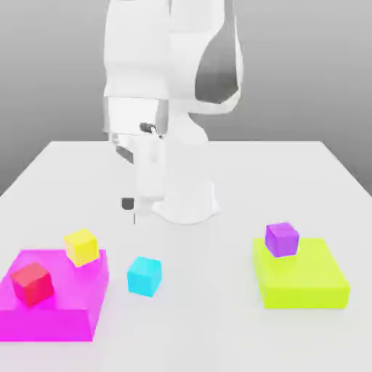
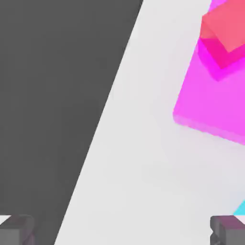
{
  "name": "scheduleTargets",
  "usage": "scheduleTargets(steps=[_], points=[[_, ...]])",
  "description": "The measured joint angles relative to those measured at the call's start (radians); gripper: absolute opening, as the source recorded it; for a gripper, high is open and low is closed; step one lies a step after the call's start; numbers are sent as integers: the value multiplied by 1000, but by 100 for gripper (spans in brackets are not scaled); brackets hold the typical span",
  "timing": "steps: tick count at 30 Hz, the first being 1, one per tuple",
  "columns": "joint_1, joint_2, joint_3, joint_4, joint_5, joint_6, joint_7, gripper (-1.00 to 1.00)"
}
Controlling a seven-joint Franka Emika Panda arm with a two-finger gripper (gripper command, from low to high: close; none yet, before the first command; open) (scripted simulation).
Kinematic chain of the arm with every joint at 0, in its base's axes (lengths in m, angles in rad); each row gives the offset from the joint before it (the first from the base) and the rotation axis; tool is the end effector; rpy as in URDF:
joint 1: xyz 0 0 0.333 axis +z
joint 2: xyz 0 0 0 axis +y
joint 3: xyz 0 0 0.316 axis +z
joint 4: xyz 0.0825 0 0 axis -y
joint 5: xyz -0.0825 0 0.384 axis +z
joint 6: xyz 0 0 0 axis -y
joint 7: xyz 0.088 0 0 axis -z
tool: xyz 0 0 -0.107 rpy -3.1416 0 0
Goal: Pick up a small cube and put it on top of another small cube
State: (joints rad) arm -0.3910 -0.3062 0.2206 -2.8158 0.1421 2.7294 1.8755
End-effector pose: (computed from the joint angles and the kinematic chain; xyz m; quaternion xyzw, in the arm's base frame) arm 0.3781 -0.0759 0.3103 -0.4629 0.8798 -0.0696 0.0825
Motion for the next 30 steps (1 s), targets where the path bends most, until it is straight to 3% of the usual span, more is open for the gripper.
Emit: scheduleTargets(steps=[9,13,18,19,25,30], points=[[-120,170,66,-174,0,148,399,0],[-126,304,53,-171,-35,257,455,0],[53,483,-153,-143,-122,407,518,0],[86,511,-185,-139,-121,430,518,-100],[103,525,-200,-137,-119,445,517,-100],[27,395,-105,-157,-45,335,463,-100]])
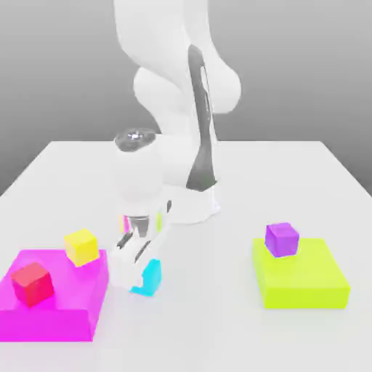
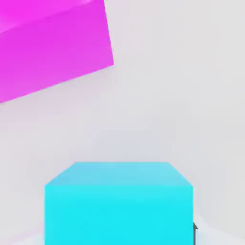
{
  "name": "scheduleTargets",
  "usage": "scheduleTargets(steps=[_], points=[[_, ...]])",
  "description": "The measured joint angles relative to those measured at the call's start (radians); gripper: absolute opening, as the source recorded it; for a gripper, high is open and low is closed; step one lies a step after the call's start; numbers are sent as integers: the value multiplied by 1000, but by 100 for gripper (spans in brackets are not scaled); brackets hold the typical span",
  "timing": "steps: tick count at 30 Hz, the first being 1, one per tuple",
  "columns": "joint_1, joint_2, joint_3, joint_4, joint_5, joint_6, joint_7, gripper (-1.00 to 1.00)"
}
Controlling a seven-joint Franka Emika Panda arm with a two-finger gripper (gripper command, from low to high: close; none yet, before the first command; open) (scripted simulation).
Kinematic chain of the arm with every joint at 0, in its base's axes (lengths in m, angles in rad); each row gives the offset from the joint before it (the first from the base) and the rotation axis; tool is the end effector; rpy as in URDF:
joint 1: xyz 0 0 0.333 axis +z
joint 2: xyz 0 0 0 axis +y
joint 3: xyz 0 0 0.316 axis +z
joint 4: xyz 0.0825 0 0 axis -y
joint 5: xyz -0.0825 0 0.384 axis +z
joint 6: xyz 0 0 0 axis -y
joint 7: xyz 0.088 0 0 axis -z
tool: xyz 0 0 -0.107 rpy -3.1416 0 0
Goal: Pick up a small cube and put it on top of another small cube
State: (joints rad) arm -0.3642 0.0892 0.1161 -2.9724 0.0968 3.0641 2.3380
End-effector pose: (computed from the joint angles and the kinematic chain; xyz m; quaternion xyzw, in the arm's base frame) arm 0.3002 -0.0823 0.1575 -0.2272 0.9738 0.0071 0.0056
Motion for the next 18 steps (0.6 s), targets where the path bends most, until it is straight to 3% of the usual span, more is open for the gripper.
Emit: scheduleTargets(steps=[6,18], points=[[-24,-187,3,-11,-41,-177,14,-100],[-130,-161,-105,360,-103,-521,-274,-100]])
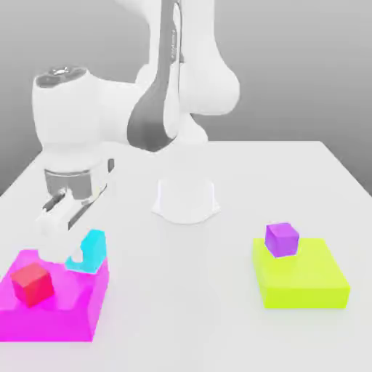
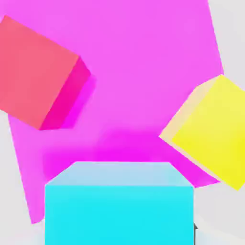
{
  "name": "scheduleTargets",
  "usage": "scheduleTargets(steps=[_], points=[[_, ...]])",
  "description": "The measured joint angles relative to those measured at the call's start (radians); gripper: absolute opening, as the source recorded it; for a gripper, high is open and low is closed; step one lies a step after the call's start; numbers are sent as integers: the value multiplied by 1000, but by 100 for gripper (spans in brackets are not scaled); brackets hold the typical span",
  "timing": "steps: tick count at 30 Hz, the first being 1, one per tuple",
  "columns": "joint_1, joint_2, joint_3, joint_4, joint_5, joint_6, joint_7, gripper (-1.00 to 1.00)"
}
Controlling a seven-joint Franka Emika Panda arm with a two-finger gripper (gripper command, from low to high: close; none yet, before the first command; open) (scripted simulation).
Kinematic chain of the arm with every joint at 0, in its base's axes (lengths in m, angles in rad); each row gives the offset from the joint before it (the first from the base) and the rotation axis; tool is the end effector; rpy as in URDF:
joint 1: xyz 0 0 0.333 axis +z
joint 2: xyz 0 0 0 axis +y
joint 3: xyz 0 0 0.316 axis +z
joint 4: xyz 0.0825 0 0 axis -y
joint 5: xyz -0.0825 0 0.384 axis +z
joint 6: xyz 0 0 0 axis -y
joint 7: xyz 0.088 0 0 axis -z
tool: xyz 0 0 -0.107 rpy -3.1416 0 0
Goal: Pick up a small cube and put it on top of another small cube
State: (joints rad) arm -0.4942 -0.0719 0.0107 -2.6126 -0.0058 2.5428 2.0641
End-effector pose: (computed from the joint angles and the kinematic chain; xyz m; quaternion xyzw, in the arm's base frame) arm 0.3833 -0.2013 0.2772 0.2949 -0.9555 0.0022 0.0007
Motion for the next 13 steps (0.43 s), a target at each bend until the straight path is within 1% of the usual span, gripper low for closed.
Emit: scheduleTargets(steps=[5,7,9,10,13], points=[[-45,22,-34,155,4,-133,-142,-100],[-49,69,-40,165,4,-96,-161,-100],[-50,131,-36,154,8,-23,-168,-100],[-49,150,-34,150,10,0,-170,100],[-49,150,-34,150,10,0,-170,100]])
